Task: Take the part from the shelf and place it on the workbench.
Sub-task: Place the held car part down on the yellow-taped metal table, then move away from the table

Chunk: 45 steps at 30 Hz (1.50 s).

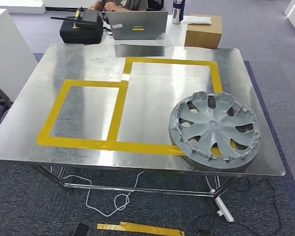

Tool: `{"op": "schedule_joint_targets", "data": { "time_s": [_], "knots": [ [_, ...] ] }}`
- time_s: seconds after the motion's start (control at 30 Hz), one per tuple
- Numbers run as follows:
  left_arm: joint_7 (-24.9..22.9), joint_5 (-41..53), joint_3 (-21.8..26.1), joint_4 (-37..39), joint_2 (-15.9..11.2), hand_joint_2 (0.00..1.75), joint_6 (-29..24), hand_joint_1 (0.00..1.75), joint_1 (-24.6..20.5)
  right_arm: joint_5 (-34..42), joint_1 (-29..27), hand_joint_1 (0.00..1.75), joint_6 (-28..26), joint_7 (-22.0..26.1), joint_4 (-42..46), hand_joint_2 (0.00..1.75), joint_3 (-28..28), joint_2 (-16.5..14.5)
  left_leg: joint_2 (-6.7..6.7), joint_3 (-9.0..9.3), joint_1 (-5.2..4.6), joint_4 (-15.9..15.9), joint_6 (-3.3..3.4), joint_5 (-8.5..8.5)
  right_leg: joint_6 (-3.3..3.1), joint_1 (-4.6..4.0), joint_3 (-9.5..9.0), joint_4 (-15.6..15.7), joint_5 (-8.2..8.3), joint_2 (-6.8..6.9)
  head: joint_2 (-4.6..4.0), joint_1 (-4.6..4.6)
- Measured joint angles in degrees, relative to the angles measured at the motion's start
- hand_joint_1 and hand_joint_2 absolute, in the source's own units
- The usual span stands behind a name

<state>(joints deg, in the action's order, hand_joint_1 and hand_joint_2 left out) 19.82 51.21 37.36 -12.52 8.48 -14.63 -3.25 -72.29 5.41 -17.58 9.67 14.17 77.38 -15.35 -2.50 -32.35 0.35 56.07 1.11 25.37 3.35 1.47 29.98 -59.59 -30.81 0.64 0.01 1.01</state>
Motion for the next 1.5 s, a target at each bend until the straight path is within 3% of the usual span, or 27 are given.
{"op": "schedule_joint_targets", "data": {
  "time_s": [0.07, 0.17, 0.23, 0.3, 0.33, 0.37, 0.43, 0.53, 0.6, 0.67, 0.7, 0.73, 0.8, 0.83, 0.87, 0.9, 0.93, 1.0, 1.03, 1.1, 1.17, 1.2, 1.27, 1.33, 1.37, 1.43, 1.5],
  "knots": [
    [0.25, -0.1, 0.11, 0.0, -0.2, 0.0, 0.05, 0.0, -0.07, -0.19, 0.26, 0.0, 0.41, 0.22, -0.21, 0.0, -0.4, 0.01, 0.02, -0.4, -0.18, 0.58, -0.75, -0.18, -0.59, -0.1, -1.42, 2.93, 0.36, -0.1, 0.01, -0.05],
    [0.56, -0.26, 0.31, 0.0, -0.43, 0.0, 0.06, 0.0, 0.01, -0.27, 0.28, 0.0, 0.74, 0.47, -0.38, 0.0, -0.71, 0.01, 0.13, -1.03, 0.07, 1.2, -1.66, -0.08, -2.13, -0.31, -0.07, 2.74, 0.87, -0.46, 0.01, -0.2],
    [0.72, -0.38, 0.56, 0.0, -0.58, 0.0, 0.07, 0.0, 0.18, -0.33, 0.25, 0.0, 0.82, 0.68, -0.4, 0.0, -0.84, 0.01, 0.97, -2.26, 0.3, 4.25, -2.1, 3.73, -3.14, -0.39, 0.85, 2.75, 1.8, -0.46, 0.01, -0.27],
    [0.87, -0.57, 0.92, 0.0, -0.67, 0.0, 0.07, 0.0, 0.24, -0.4, 0.3, 0.0, 0.9, 0.97, -0.42, 0.0, -0.98, 0.01, 1.8, -3.98, 0.29, 11.06, -2.13, 9.87, -3.71, -0.67, 2.05, 2.67, 2.96, -0.54, 0.01, -0.33],
    [0.91, -0.66, 1.07, 0.0, -0.68, 0.0, 0.08, 0.0, 0.23, -0.43, 0.29, 0.0, 0.92, 1.06, -0.44, 0.0, -1.07, 0.01, 1.94, -4.48, 0.26, 14.31, -2.01, 11.85, -3.83, -0.86, 2.74, 2.61, 3.51, -0.6, 0.01, -0.37],
    [0.93, -0.72, 1.17, 0.0, -0.72, 0.0, 0.08, 0.0, 0.21, -0.46, 0.28, 0.0, 0.94, 1.11, -0.45, 0.0, -1.17, 0.01, 1.99, -4.26, 0.23, 16.2, -1.82, 12.56, -3.88, -1.05, 3.45, 2.53, 4.02, -0.65, 0.01, -0.36],
    [0.94, -0.78, 1.3, 0.0, -0.83, 0.0, 0.09, 0.0, 0.2, -0.52, 0.29, 0.0, 0.94, 1.16, -0.47, 0.0, -1.31, 0.01, 2.03, -0.95, 0.07, 13.67, -1.3, 10.62, -3.81, -1.35, 4.63, 2.41, 4.87, -0.79, 0.01, -0.36],
    [0.96, -0.81, 1.37, 0.0, -1.02, 0.0, 0.12, 0.0, 0.04, -0.56, 0.42, 0.0, 0.97, 1.23, -0.61, 0.0, -1.4, 0.01, 2.53, 7.11, -0.44, 1.64, -0.31, 7.16, -3.31, -1.56, 5.71, 2.31, 6.17, -1.05, 0.01, -0.33],
    [1.13, -0.79, 1.37, 0.0, -1.09, 0.0, 0.16, 0.0, -0.02, -0.52, 0.46, 0.0, 1.0, 1.33, -0.7, 0.0, -1.47, 0.01, 2.75, 8.53, -0.82, -1.43, -0.05, 6.88, -2.72, -1.48, 6.04, 2.43, 7.21, -1.1, 0.01, -0.41],
    [1.58, -0.78, 1.38, 0.0, -0.99, 0.0, 0.12, 0.0, 0.02, -0.27, 0.31, 0.0, 1.06, 1.5, -0.74, 0.0, -1.55, 0.01, 2.47, 7.78, -0.91, -1.67, 0.3, 5.81, -2.08, -1.33, 6.36, 2.62, 7.86, -1.16, 0.01, -0.55],
    [1.89, -0.74, 1.39, 0.0, -0.92, 0.0, -0.02, 0.0, 0.02, -0.04, 0.22, 0.0, 1.09, 1.66, -0.75, 0.0, -1.56, 0.02, 2.28, 7.21, -0.86, -1.85, 0.68, 5.11, -1.81, -1.32, 6.87, 2.1, 6.99, -1.17, 0.01, -0.48],
    [2.22, -0.62, 1.4, 0.0, -0.83, 0.0, -0.23, 0.0, 0.03, 0.28, 0.12, 0.0, 1.1, 1.86, -0.76, 0.0, -1.57, 0.03, 2.07, 6.52, -0.78, -2.08, 1.07, 4.32, -1.55, -1.32, 7.63, 0.62, 5.03, -1.16, 0.01, -0.34],
    [2.85, -0.15, 1.44, 0.0, -0.5, 0.0, -0.87, 0.0, 0.14, 1.12, -0.05, 0.0, 1.18, 2.44, -0.77, 0.0, -1.56, 0.15, 1.76, 4.89, -0.87, -2.15, 1.65, 2.91, -1.16, -1.24, 9.61, -5.85, -0.84, -1.09, 0.01, -0.13],
    [3.07, 0.11, 1.44, 0.0, -0.24, 0.0, -1.19, 0.0, 0.23, 1.54, -0.2, 0.0, 1.28, 2.67, -0.77, 0.0, -1.54, 0.25, 1.62, 4.05, -0.98, -2.07, 1.74, 2.24, -0.98, -1.21, 10.33, -9.72, -3.02, -1.08, 0.02, -0.12],
    [3.23, 0.33, 1.44, 0.0, 0.09, 0.0, -1.48, 0.0, 0.29, 1.89, -0.37, 0.0, 1.4, 2.81, -0.77, 0.0, -1.52, 0.37, 1.5, 3.16, -1.07, -1.96, 1.75, 1.6, -0.85, -1.19, 10.46, -12.6, -3.9, -1.07, 0.02, -0.13],
    [3.3, 0.49, 1.44, 0.0, 0.4, 0.0, -1.71, 0.0, 0.32, 2.12, -0.54, 0.0, 1.52, 2.86, -0.77, 0.0, -1.49, 0.46, 1.4, 2.24, -1.12, -1.8, 1.71, 0.99, -0.77, -1.19, 9.75, -13.68, -3.52, -1.06, 0.02, -0.13],
    [3.33, 0.59, 1.43, 0.0, 0.7, 0.0, -1.91, 0.0, 0.33, 2.28, -0.69, 0.0, 1.64, 2.86, -0.77, 0.0, -1.43, 0.59, 1.34, 1.3, -1.14, -1.59, 1.61, 0.44, -0.79, -1.19, 7.94, -12.5, -2.25, -1.03, 0.01, -0.11],
    [3.34, 0.71, 1.43, 0.0, 1.14, 0.0, -2.25, 0.0, 0.32, 2.45, -0.77, 0.0, 1.88, 2.89, -0.77, 0.0, -1.34, 0.83, 1.29, -0.27, -1.2, -1.03, 1.31, -0.49, -1.02, -1.23, 1.55, -4.92, -0.13, -0.84, 0.01, -0.09],
    [3.33, 0.72, 1.44, 0.0, 1.31, 0.0, -2.37, 0.0, 0.33, 2.39, -0.72, 0.0, 2.0, 2.95, -0.77, 0.0, -1.3, 0.94, 1.25, -0.9, -1.29, -0.7, 1.08, -0.94, -1.22, -1.27, -1.92, -0.21, -0.11, -0.72, 0.01, -0.14],
    [3.29, 0.46, 1.45, 0.0, 1.55, 0.0, -2.49, 0.0, 0.32, 2.02, -0.65, 0.0, 2.36, 3.14, -0.77, 0.0, -1.31, 1.08, 1.15, -1.72, -1.38, -0.25, 0.6, -2.0, -1.57, -1.44, -5.39, 5.23, -0.72, -0.6, 0.02, -0.16],
    [3.19, 0.15, 1.48, 0.0, 1.74, 0.0, -2.52, 0.0, 0.32, 1.8, -0.81, 0.0, 3.12, 3.27, -0.78, 0.0, -1.32, 1.2, 1.14, -2.28, -1.23, -0.04, 0.08, -2.69, -2.22, -1.45, -4.62, 5.85, -0.2, -0.61, 0.02, -0.07],
    [3.13, 0.08, 1.52, 0.0, 1.84, 0.0, -2.54, 0.0, 0.37, 1.87, -0.9, 0.0, 3.53, 3.31, -0.78, 0.0, -1.31, 1.27, 1.32, -2.63, -1.13, 0.46, -0.27, -1.89, -2.72, -1.4, -4.01, 5.89, 0.27, -0.62, 0.02, -0.03],
    [3.09, -0.02, 1.63, 0.0, 1.96, 0.0, -2.59, 0.0, 0.5, 2.04, -0.99, 0.0, 4.05, 3.38, -0.79, 0.0, -1.3, 1.41, 1.77, -3.88, -0.9, 4.38, -0.99, 2.83, -3.7, -1.28, -2.8, 5.98, 1.53, -0.74, 0.02, -0.14],
    [3.08, -0.05, 1.69, 0.0, 2.03, 0.0, -2.62, 0.0, 0.54, 2.08, -1.03, 0.0, 4.26, 3.4, -0.79, 0.0, -1.3, 1.53, 1.95, -5.44, -0.66, 11.82, -1.4, 8.63, -3.96, -1.34, -1.38, 5.85, 2.91, -1.17, 0.02, -0.31],
    [3.09, -0.05, 1.7, 0.0, 2.04, 0.0, -2.64, 0.0, 0.54, 2.07, -1.07, 0.0, 4.32, 3.4, -0.79, 0.0, -1.3, 1.56, 1.97, -5.73, -0.56, 14.95, -1.49, 9.97, -3.91, -1.35, -0.52, 5.71, 3.65, -1.49, 0.02, -0.32],
    [3.15, -0.02, 1.73, 0.0, 2.07, 0.0, -2.73, 0.0, 0.54, 2.05, -1.18, 0.0, 4.39, 3.4, -0.79, 0.0, -1.3, 1.6, 2.06, -3.92, -0.4, 15.77, -1.54, 8.77, -3.59, -1.3, 1.44, 5.3, 4.97, -2.27, 0.02, -0.32],
    [3.31, 0.07, 1.75, 0.0, 2.09, 0.0, -2.8, 0.0, 0.55, 2.04, -1.28, 0.0, 4.51, 3.42, -0.79, 0.0, -1.3, 1.6, 3.6, 1.38, -0.11, 8.93, -1.45, 5.83, -3.04, -1.19, 3.31, 4.79, 6.07, -3.33, 0.02, -0.32]
  ]
}}
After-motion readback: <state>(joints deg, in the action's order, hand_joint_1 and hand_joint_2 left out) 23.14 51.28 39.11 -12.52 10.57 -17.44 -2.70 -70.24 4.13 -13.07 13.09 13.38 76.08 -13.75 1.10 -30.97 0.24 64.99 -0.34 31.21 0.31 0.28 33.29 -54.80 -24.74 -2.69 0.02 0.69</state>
